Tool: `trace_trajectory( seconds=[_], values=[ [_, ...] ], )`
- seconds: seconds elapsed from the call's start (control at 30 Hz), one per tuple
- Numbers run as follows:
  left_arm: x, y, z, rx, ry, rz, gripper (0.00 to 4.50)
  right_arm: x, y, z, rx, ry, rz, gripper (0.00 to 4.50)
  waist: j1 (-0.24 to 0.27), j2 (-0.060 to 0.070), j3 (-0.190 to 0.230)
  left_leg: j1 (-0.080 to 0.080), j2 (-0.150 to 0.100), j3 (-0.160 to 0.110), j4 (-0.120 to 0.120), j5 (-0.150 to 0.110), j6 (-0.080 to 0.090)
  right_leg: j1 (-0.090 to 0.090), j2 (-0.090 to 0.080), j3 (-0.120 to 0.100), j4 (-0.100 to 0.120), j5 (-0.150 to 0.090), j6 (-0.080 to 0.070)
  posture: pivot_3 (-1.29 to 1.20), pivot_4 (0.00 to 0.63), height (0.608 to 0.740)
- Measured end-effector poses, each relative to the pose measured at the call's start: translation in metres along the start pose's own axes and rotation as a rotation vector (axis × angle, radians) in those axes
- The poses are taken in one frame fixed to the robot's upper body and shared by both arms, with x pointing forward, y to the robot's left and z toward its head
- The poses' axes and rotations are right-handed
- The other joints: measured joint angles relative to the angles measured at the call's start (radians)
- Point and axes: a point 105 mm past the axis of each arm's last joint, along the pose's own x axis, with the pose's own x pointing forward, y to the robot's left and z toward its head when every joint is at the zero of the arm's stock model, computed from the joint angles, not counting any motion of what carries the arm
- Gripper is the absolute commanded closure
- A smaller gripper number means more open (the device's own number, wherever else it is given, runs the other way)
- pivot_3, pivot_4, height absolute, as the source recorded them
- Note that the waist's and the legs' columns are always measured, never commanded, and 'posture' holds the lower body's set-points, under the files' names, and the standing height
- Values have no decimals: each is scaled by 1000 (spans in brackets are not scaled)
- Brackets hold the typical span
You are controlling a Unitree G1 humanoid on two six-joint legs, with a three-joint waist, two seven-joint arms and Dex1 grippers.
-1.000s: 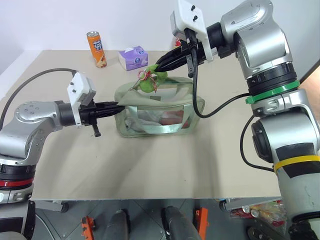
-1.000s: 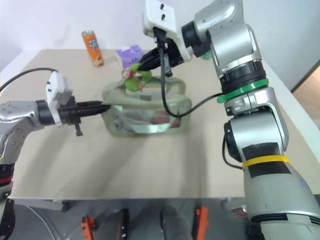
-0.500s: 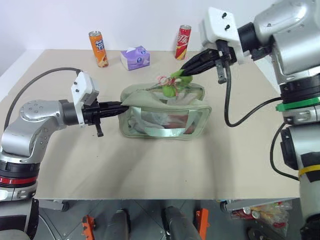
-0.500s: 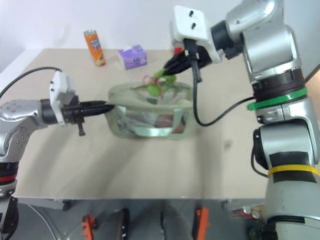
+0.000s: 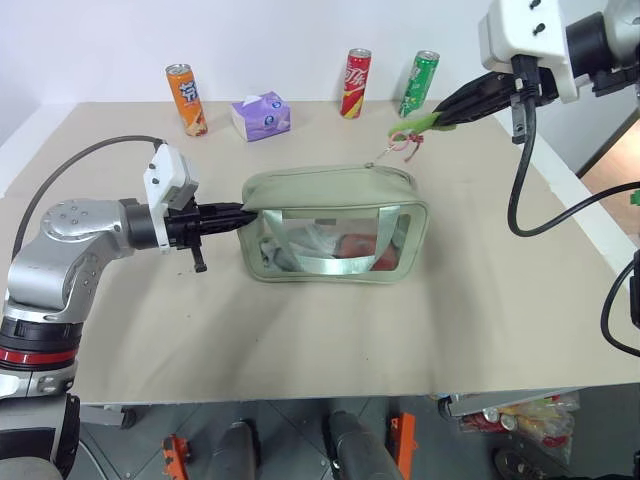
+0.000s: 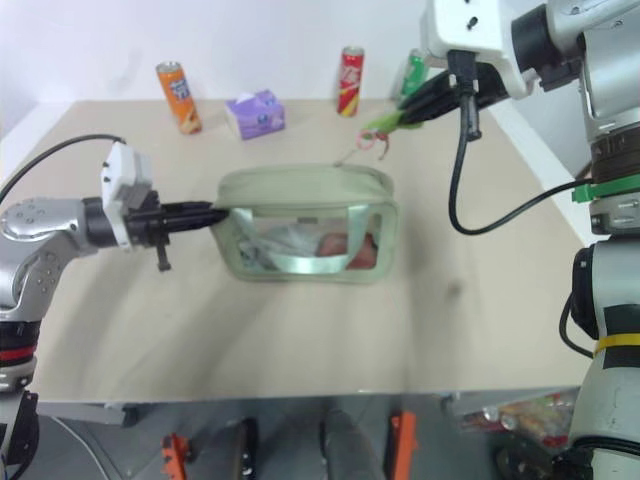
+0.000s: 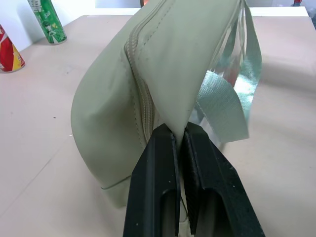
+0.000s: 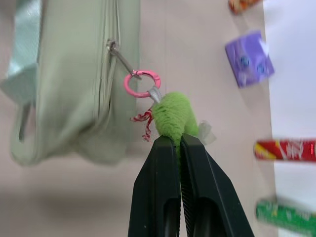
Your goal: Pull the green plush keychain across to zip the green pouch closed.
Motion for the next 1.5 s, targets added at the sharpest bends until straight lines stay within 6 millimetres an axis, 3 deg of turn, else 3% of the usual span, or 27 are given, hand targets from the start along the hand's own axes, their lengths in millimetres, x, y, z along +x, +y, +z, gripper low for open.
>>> trace_trajectory(
  seconds=[0.17, 0.23, 0.43, 0.67, 0.77, 0.97, 1.17, 1.37, 1.5],
  values=[
    [0, 0, 0, 1, -2, -2, 4500, -17, 2, -19, 32, 53, -41, 4481, 0, 0, 0, 0, 0, -1, -1, 0, 0, 0, 0, 0, 0, -1, 0, 0, 150, 740],
    [1, -1, 0, 1, -2, -5, 4500, -18, 13, -35, 57, 90, -28, 4481, 1, 0, 0, 1, 0, -1, -1, 0, 0, 1, 0, -1, 0, -2, 0, 0, 150, 740],
    [3, -3, -1, -2, 6, -24, 4500, 16, 70, -86, 184, 175, 130, 4481, 0, 0, 0, 2, 0, 1, 0, 0, 0, 1, 0, 2, 1, 0, 1, 0, 150, 740],
    [3, -3, -2, -5, 11, -33, 4500, 53, 125, -111, 333, 187, 181, 4481, -1, 0, 0, 4, 0, 1, 1, 0, 0, 3, 1, 2, 1, 1, 1, 0, 150, 740],
    [3, -3, -2, -12, 15, -34, 4500, 69, 145, -111, 369, 175, 214, 4481, -1, 0, 0, 4, 0, 2, 1, 0, 0, 3, 1, 4, 1, 1, 2, 0, 150, 740],
    [2, -3, -3, -16, 21, -36, 4500, 106, 167, -88, 374, 74, 254, 4481, -2, 0, 0, 5, 0, 3, 2, 0, 0, 3, 2, 5, 1, 3, 3, 0, 150, 740],
    [-1, 2, -7, -31, 39, -8, 4500, 130, 165, -76, 408, 36, 215, 4481, -11, -1, -1, 7, 1, 3, 3, 0, 0, 4, 3, 5, 1, 4, 3, 0, 150, 740],
    [-1, 1, -6, -36, 38, -11, 4500, 117, 178, -69, 355, 36, 325, 4481, -10, -1, -1, 7, 1, 3, 3, 0, 0, 5, 3, 6, 1, 4, 2, 0, 150, 740],
    [-1, 1, -5, -34, 37, -12, 4500, 106, 162, -75, 386, 28, 295, 4481, -10, -1, -1, 7, 1, 4, 3, 0, 0, 4, 2, 6, 1, 3, 1, 0, 150, 740]
  ],
)
